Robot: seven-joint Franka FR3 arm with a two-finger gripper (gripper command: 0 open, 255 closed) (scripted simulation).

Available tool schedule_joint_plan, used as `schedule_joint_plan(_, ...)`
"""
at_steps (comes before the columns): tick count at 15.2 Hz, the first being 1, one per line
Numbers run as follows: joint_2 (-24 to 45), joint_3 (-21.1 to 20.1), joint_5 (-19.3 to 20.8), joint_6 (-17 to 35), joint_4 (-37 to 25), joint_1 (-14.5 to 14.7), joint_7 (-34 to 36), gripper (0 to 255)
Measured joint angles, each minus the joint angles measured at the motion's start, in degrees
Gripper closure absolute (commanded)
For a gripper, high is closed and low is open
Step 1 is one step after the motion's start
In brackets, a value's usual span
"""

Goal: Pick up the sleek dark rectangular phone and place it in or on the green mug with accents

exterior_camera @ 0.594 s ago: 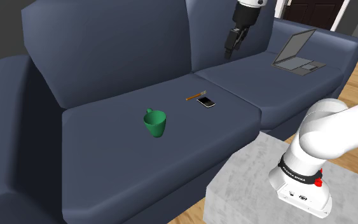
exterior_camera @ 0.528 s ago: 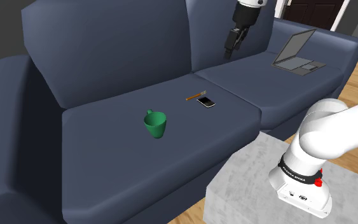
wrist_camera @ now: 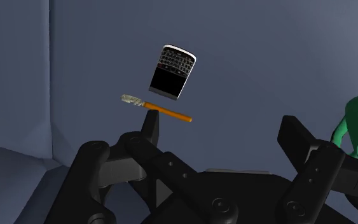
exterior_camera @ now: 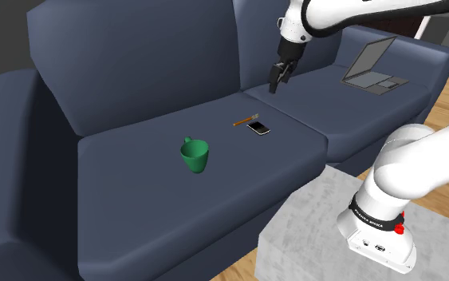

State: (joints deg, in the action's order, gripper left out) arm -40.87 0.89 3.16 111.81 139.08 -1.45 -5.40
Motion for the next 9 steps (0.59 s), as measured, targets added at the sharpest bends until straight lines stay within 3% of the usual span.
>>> schedule_joint_plan(9,12.8,2.3,-0.3,17.2,5.0,-2.2,2.2,0)
